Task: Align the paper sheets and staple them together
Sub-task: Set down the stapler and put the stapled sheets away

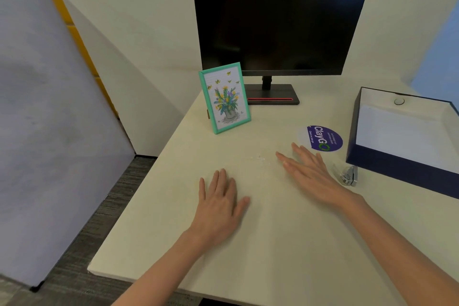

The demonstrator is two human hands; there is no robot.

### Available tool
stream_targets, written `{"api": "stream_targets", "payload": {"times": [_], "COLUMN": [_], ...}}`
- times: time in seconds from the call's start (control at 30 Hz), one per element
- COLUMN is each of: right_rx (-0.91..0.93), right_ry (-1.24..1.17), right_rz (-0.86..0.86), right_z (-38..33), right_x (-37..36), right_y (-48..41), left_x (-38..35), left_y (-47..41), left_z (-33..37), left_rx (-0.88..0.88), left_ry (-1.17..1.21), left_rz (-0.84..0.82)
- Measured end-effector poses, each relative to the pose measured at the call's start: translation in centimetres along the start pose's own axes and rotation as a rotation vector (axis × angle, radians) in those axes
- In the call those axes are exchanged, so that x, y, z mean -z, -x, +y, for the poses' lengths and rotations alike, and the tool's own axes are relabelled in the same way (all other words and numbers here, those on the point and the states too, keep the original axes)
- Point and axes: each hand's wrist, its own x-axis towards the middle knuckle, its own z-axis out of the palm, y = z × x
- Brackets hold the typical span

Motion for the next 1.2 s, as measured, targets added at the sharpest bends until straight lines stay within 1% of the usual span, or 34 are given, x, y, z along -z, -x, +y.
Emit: {"api": "stream_targets", "payload": {"times": [0.03, 0.1, 0.17, 0.23, 0.37, 0.43, 0.53, 0.67, 0.8, 0.87, 0.93, 1.0, 1.03, 1.1, 1.17, 1.2], "right_rx": [0.017, 0.073, 0.125, 0.138, 0.064, 0.033, -0.008, -0.110, -0.075, -0.054, -0.079, -0.137, -0.156, -0.145, -0.090, -0.058], "right_ry": [-0.005, 0.024, 0.103, 0.177, 0.197, 0.142, 0.079, 0.245, 0.256, 0.206, 0.131, 0.133, 0.167, 0.226, 0.245, 0.239], "right_rz": [-0.011, -0.059, -0.088, -0.099, -0.106, -0.097, -0.026, -0.006, -0.051, -0.024, 0.102, 0.217, 0.220, 0.148, 0.083, 0.084], "right_z": [-0.1, -0.7, -1.3, -1.5, -1.3, -1.4, -1.5, -1.2, -2.1, -2.5, -2.5, -2.2, -2.1, -2.0, -1.9, -1.8], "right_x": [0.0, -0.4, -0.9, -1.4, -1.9, -1.8, -1.4, -2.0, -3.1, -3.0, -2.4, -2.1, -2.2, -2.8, -3.5, -3.6], "right_y": [0.8, 2.3, 3.3, 3.2, 1.0, -0.2, -0.7, 0.5, -0.5, -1.6, -2.4, -2.8, -2.8, -2.4, -2.0, -2.0], "left_x": [-0.4, -0.9, -1.1, -1.1, -0.2, 0.3, 0.8, 0.9, 0.5, 0.2, -0.2, -0.4, -0.4, -0.3, 0.0, 0.2], "left_y": [0.4, 0.0, -1.5, -3.4, -6.4, -7.1, -7.4, -6.9, -4.7, -3.9, -4.1, -4.8, -5.2, -6.0, -6.8, -7.1], "left_z": [0.4, 1.1, 1.8, 2.5, 3.2, 2.9, 2.0, 1.1, 1.0, 1.1, 1.0, 1.3, 1.5, 1.8, 1.7, 1.4], "left_rx": [0.015, 0.034, 0.035, 0.025, -0.022, -0.066, -0.091, -0.085, -0.198, -0.238, -0.213, -0.162, -0.142, -0.119, -0.102, -0.086], "left_ry": [-0.035, -0.075, -0.080, -0.091, -0.070, -0.015, 0.041, 0.033, -0.011, -0.073, -0.094, -0.073, -0.058, -0.009, 0.076, 0.121], "left_rz": [-0.032, -0.044, -0.041, -0.050, -0.064, -0.009, 0.109, 0.139, 0.128, 0.085, 0.038, 0.000, -0.013, -0.021, 0.018, 0.057]}}
